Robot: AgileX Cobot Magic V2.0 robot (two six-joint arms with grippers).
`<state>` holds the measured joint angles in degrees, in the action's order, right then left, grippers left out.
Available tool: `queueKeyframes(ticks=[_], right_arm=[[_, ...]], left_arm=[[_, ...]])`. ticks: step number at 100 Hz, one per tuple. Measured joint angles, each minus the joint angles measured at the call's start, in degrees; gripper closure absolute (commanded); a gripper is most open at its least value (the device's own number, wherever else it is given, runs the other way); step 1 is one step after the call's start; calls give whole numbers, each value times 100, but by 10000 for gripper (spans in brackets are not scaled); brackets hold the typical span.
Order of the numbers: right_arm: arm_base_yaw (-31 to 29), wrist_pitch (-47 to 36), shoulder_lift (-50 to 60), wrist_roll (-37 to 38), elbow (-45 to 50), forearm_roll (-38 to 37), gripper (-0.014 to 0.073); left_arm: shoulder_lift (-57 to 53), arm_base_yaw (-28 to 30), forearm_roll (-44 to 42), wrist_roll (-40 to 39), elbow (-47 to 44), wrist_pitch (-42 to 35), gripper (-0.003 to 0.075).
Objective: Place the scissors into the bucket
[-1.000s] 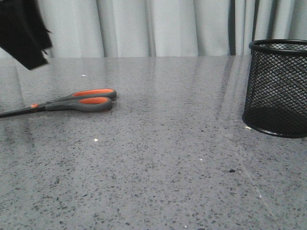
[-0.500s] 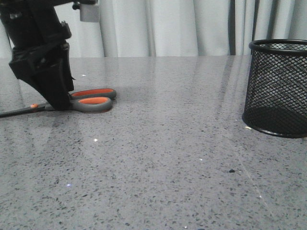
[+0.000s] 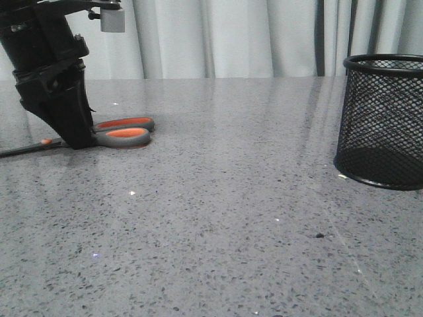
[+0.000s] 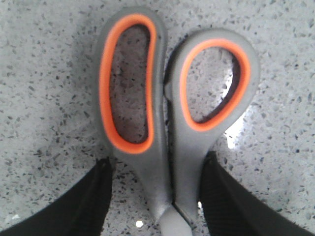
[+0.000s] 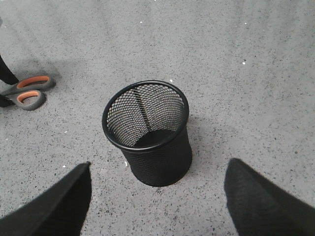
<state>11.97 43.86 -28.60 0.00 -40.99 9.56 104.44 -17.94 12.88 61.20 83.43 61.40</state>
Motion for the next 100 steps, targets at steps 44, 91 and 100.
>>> queueKeyframes(ticks=[44, 91, 100], right_arm=[[0, 0, 0, 0, 0, 0, 85], [0, 9, 0, 0, 0, 0, 85], [0, 9, 0, 0, 0, 0, 85]], left_arm=[[166, 47, 522, 0, 108, 313, 342], [171, 47, 435, 934, 108, 462, 416], [171, 34, 415, 962, 108, 498, 449]])
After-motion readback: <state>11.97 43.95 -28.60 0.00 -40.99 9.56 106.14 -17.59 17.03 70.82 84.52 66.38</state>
